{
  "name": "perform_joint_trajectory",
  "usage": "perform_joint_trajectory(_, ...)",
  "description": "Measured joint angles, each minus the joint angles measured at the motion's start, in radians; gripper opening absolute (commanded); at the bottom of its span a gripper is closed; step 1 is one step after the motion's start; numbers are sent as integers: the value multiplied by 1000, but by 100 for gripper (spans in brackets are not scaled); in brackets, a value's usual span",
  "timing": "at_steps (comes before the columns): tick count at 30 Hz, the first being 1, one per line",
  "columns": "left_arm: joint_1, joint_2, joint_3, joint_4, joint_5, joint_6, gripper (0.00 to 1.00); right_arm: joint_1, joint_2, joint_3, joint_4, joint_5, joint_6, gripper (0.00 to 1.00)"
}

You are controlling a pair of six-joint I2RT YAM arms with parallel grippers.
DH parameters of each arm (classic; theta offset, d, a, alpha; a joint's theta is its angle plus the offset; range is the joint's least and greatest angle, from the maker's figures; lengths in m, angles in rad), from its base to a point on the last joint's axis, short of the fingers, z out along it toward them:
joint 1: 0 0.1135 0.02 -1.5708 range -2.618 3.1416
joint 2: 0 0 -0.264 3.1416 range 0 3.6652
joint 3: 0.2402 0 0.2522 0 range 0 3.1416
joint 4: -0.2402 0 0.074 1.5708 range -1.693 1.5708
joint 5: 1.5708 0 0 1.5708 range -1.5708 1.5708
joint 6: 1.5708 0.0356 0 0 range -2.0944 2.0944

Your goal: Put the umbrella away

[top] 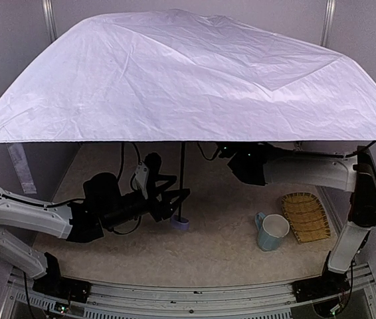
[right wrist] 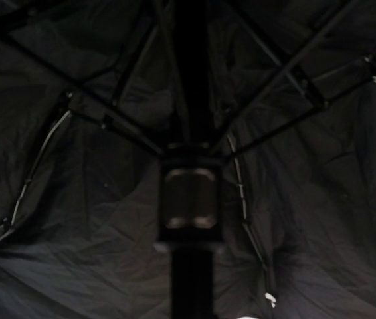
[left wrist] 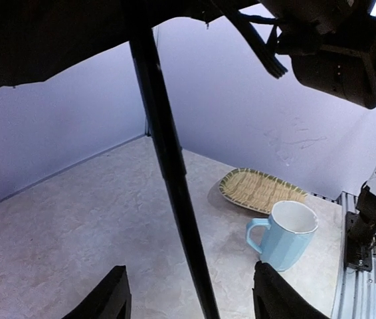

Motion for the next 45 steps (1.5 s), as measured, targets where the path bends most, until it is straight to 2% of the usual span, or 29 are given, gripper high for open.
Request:
perform_joint_trajectory(3,11,8,0,15,47,-22,33,0,0,0,0,-32,43,0)
perform_joint_trajectory(6,53,31,-2,26,101,-71,3,0,0,0,2,-63,68,0)
perform_joint_trajectory(7,62,36,-3,32,120,-94,0,-2,0,0,3,-72,67,0)
perform_joint_trajectory(10,81,42,-4,51,163,-144,0,-9,0,3,7,-84,64,0)
perform_joint_trajectory(15,85,46,-6,70,196,-179,0,-8,1,8,8,-90,68,28)
perform_joint_trajectory(18,84,47,-13,66,195,-190,0,-10,0,14,23,-76,51,38)
perform_joint_trajectory(22,68,47,-13,57,177,-187,0,-34,0,19,40,-84,60,45)
perform_joint_trajectory(27,56,47,-13,51,158,-172,0,-80,2,59,35,-94,71,46)
perform_joint_trajectory(28,56,47,-13,50,155,-170,0,-85,2,63,36,-94,71,44)
perform_joint_trajectory(30,56,47,-13,44,151,-165,0,-87,2,66,35,-94,61,28)
perform_joint_trajectory(31,56,47,-13,39,149,-162,0,-87,2,66,29,-93,51,27)
perform_joint_trajectory(37,55,47,-13,26,131,-161,0,-86,2,70,2,-88,13,46)
perform_joint_trajectory(45,55,47,-12,-5,103,-146,0,-75,2,66,-39,-46,-51,45)
